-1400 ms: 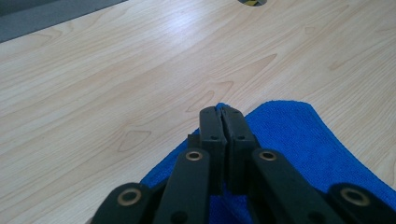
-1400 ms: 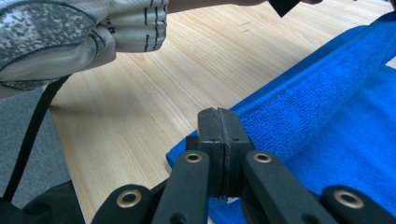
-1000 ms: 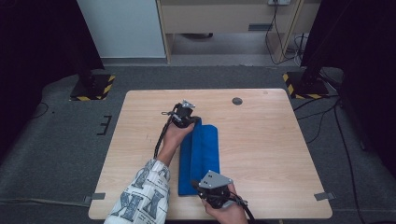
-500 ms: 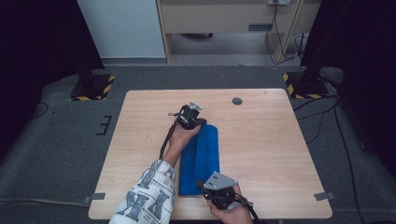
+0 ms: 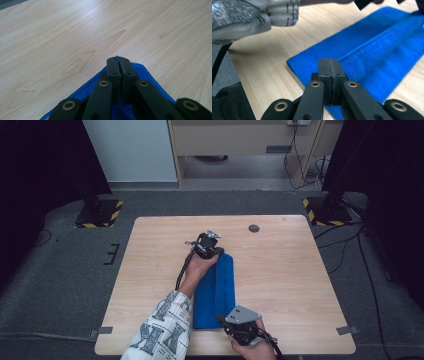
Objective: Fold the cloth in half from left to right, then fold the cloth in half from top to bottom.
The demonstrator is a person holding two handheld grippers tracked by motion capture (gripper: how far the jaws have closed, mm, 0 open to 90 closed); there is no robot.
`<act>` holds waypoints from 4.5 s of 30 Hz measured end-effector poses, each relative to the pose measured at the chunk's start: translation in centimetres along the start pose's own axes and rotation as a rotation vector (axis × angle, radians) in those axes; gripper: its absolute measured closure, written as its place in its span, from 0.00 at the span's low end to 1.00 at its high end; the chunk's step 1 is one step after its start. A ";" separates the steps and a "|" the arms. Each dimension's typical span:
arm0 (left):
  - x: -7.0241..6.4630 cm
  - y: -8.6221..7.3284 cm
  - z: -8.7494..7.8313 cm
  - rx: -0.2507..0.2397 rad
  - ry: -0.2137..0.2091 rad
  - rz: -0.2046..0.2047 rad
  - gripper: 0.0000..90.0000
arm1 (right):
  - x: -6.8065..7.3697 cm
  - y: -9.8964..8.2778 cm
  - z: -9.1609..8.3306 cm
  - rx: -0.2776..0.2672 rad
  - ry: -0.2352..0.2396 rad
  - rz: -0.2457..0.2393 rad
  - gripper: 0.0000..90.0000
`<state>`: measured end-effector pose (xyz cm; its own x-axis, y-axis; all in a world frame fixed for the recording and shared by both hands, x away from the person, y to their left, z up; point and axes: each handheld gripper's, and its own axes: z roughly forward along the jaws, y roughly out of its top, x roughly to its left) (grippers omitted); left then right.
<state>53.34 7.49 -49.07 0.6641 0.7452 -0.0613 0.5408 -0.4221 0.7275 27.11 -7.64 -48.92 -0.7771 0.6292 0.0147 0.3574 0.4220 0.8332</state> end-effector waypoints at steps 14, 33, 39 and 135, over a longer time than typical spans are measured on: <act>-0.4 -0.1 0.9 0.003 -0.008 -0.004 0.96 | -0.7 -0.6 -0.3 0.015 -0.003 0.024 0.99; -1.2 0.8 -1.0 -0.090 0.000 0.015 0.41 | -2.4 -1.0 -0.3 0.031 -0.083 0.075 0.38; -1.2 0.7 -2.0 -0.069 -0.015 0.011 0.34 | -3.0 -0.7 -0.2 0.028 -0.096 0.073 0.22; 6.0 -5.1 -3.8 0.017 0.086 -0.075 0.44 | -22.2 7.0 13.8 0.118 -0.112 0.239 0.64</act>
<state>52.62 16.06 -50.53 0.5746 0.8165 -0.0556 0.5967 -0.3715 0.7113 54.01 -9.65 -51.03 -0.6040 0.7853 0.1362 0.5863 0.3221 0.7433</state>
